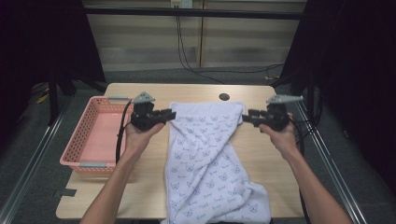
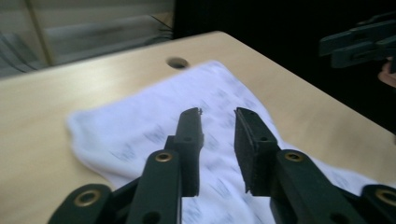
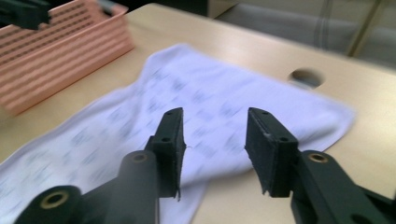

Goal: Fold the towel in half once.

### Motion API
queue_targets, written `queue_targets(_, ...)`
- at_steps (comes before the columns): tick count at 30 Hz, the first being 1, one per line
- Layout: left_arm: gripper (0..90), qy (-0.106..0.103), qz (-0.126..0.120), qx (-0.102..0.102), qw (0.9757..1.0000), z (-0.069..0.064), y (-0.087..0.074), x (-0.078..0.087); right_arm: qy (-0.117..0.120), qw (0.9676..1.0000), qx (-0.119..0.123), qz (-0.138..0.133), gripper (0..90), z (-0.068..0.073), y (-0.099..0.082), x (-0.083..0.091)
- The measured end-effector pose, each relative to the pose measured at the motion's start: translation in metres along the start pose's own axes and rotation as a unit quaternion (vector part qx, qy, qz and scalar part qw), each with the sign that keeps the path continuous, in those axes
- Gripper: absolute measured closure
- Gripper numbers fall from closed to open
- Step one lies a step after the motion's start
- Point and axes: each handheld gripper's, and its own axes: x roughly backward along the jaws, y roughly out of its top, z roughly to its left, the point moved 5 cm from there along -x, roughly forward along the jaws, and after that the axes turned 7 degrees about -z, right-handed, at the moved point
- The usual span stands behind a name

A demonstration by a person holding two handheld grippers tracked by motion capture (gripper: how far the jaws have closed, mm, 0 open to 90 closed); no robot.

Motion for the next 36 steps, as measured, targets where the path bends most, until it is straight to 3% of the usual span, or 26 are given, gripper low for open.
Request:
queue_targets(3,74.5,-0.023,0.021,0.001,0.9995,-0.019,-0.028,0.005,0.028,0.9992,0.006,0.028,61.7,0.02,-0.034,0.007)
queue_targets(6,76.4,-0.05,0.05,0.004,0.9975,-0.04,-0.057,0.009,0.047,0.997,0.019,0.058,68.2,0.035,-0.063,0.01)
queue_targets(9,77.2,-0.084,0.092,-0.004,0.9922,-0.061,-0.089,0.012,0.046,0.9948,0.025,0.088,68.2,0.04,-0.087,0.008)
queue_targets(10,77.2,-0.084,0.092,-0.004,0.9922,-0.061,-0.089,0.012,0.042,0.9944,0.023,0.094,68.2,0.039,-0.094,0.005)
queue_targets(11,77.2,-0.097,0.119,-0.008,0.9882,-0.07,-0.108,0.014,0.041,0.9939,0.022,0.1,67.6,0.038,-0.099,0.002)
queue_targets(14,75.4,-0.101,0.138,0.008,0.9852,-0.073,-0.127,0.017,0.04,0.9908,0.031,0.125,63.0,0.039,-0.113,-0.012)
queue_targets(17,71.2,-0.099,0.151,0.008,0.9836,-0.068,-0.137,0.022,0.042,0.9891,0.046,0.133,58.8,0.042,-0.12,-0.025)
queue_targets(19,69.8,-0.086,0.175,-0.011,0.9807,-0.063,-0.147,0.024,0.039,0.9888,0.057,0.132,57.7,0.046,-0.12,-0.028)
queue_targets(20,70.9,-0.081,0.168,-0.01,0.9825,-0.06,-0.149,0.025,0.037,0.9886,0.064,0.131,57.7,0.047,-0.12,-0.029)
queue_targets(21,71.8,-0.08,0.17,0.009,0.9822,-0.058,-0.149,0.027,0.036,0.9884,0.07,0.13,59.4,0.048,-0.121,-0.029)
queue_targets(23,71.5,-0.069,0.167,-0.006,0.9836,-0.06,-0.15,0.027,0.033,0.9887,0.073,0.127,66.2,0.048,-0.123,-0.028)
queue_targets(24,71.8,-0.064,0.166,-0.008,0.984,-0.061,-0.15,0.027,0.032,0.9881,0.074,0.131,76.9,0.049,-0.123,-0.025)
queue_targets(25,71.7,-0.064,0.166,-0.008,0.984,-0.061,-0.15,0.027,0.034,0.9877,0.069,0.136,81.5,0.049,-0.124,-0.022)
queue_targets(27,73.3,-0.058,0.168,-0.012,0.9841,-0.06,-0.151,0.03,0.026,0.9871,0.066,0.143,85.0,0.049,-0.126,-0.014)
queue_targets(29,73.2,-0.054,0.166,-0.011,0.9846,-0.058,-0.152,0.034,0.025,0.9863,0.057,0.152,85.5,0.048,-0.129,-0.001)
queue_targets(32,72.7,-0.052,0.165,0.002,0.9849,-0.055,-0.154,0.04,0.015,0.9881,0.039,0.148,85.7,0.043,-0.134,0.027)
queue_targets(35,72.0,-0.048,0.165,-0.002,0.9851,-0.056,-0.155,0.043,0.004,0.9892,0.023,0.144,85.7,0.042,-0.139,0.056)
queue_targets(36,72.1,-0.052,0.17,-0.007,0.984,-0.057,-0.155,0.044,0.008,0.9896,0.015,0.143,85.7,0.042,-0.14,0.065)
